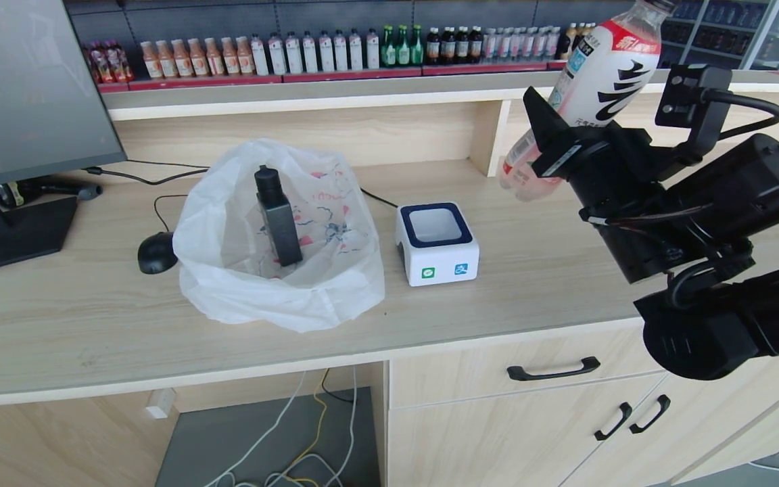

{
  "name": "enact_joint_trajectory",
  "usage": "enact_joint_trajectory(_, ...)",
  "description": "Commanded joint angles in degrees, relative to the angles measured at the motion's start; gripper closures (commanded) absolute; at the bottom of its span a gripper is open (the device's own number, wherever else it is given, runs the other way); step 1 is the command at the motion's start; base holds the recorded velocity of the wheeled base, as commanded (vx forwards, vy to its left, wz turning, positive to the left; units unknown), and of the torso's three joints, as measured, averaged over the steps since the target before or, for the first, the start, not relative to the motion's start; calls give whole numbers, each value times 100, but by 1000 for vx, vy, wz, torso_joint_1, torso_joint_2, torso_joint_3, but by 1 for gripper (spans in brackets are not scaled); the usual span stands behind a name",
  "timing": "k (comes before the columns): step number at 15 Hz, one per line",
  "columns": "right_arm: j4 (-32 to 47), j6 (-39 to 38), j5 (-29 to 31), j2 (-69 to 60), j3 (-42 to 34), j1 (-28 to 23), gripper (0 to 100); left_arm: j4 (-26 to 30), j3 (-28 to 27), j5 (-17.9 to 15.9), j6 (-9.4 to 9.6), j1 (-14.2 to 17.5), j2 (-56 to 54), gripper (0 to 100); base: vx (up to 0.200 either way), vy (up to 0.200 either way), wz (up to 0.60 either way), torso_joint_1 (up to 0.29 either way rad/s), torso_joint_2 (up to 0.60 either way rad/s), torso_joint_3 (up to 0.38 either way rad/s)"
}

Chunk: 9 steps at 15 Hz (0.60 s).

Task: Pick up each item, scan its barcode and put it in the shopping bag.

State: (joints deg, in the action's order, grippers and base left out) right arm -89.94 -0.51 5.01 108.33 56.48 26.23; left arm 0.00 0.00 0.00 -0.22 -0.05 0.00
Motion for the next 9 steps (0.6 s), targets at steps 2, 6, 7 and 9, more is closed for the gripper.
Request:
enact_joint_trajectory(2,-6,-28,0,48,12,5,100,0,0,0,-13,-4,0,0,0,100,0,6,1,1)
enact_joint_trajectory(6,-6,-45,0,57,-5,-4,100,0,0,0,-13,5,0,0,0,200,0,0,4,4)
enact_joint_trajectory(7,-6,-45,0,66,3,-4,100,0,0,0,-13,5,0,0,0,200,0,17,2,-12)
enact_joint_trajectory(9,-6,-45,0,119,30,-4,100,0,0,0,-13,-4,0,0,0,200,0,-7,5,0)
